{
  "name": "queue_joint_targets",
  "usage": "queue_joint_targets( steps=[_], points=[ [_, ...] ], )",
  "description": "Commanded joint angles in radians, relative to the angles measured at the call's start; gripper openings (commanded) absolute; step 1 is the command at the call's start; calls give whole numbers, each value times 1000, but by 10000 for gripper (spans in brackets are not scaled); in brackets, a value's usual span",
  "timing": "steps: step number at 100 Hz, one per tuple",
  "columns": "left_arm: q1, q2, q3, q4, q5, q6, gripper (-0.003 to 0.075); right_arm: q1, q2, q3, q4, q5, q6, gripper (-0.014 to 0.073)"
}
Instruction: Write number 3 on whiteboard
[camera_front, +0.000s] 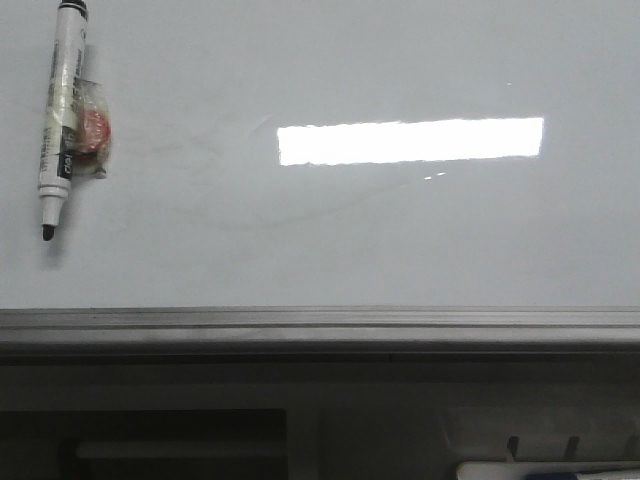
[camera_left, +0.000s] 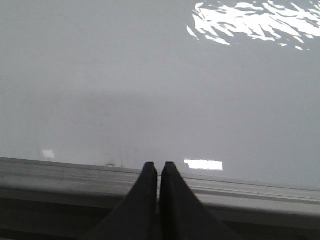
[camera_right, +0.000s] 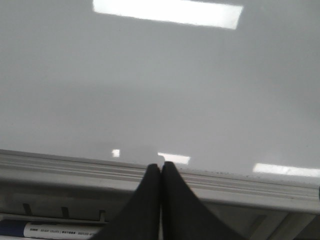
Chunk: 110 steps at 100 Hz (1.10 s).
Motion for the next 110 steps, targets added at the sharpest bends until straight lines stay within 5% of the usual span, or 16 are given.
queue_joint_targets(
  steps=[1,110],
  points=[
    [-7,-23,11,2,-49,-10,-20,-6,-16,31,9,-17,-8,-50],
    [-7,-23,11,-14,-49,-10,-20,-6,-16,31,9,-22,-8,-50]
  ],
)
